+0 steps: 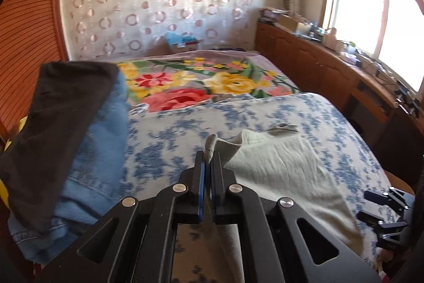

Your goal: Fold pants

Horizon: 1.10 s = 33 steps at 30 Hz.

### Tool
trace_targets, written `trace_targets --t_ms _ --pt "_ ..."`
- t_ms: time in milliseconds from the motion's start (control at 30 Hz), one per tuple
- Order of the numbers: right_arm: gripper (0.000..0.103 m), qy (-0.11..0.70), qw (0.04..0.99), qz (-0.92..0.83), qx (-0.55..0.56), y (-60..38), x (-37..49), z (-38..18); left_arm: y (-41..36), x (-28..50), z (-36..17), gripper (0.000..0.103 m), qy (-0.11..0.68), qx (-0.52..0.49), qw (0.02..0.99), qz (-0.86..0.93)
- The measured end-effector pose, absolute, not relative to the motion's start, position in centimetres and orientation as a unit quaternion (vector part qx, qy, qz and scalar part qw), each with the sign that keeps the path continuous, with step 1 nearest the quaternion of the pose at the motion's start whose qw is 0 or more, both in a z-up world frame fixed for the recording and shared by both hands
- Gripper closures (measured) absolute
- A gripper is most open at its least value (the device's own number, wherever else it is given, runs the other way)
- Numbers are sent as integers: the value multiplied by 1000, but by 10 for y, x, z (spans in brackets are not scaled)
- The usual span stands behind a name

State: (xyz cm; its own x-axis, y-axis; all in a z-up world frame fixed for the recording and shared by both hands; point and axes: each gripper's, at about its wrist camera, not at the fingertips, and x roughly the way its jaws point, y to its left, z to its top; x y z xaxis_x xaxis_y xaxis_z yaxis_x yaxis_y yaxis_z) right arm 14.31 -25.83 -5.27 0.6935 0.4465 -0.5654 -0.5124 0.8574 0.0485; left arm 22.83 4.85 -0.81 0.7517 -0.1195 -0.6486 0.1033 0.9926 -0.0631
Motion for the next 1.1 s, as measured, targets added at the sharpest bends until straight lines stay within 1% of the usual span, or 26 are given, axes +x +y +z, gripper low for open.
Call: trace_targets --t_ms 267,400,433,467,533,767,1100 --pt "54 292 918 261 -58 -259 143 -54 58 233 -31 98 374 -32 925 -58" --pt "54 292 918 261 -59 -258 144 -55 53 225 -33 82 377 -24 924 -57" --pt "54 292 918 261 -58 -258 144 -55 51 221 -34 73 375 -21 925 -59" --pt "54 292 918 261 -58 -258 144 -55 50 217 -34 61 373 -20 926 -60" --pt "54 293 918 261 -59 -258 144 -55 45 207 -35 56 369 -16 927 -69" --pt "54 293 918 261 -59 -258 144 -54 27 163 -44 55 362 -8 928 -84" --pt "54 280 920 264 -73 -259 134 -50 8 105 -61 55 382 -1 916 -120"
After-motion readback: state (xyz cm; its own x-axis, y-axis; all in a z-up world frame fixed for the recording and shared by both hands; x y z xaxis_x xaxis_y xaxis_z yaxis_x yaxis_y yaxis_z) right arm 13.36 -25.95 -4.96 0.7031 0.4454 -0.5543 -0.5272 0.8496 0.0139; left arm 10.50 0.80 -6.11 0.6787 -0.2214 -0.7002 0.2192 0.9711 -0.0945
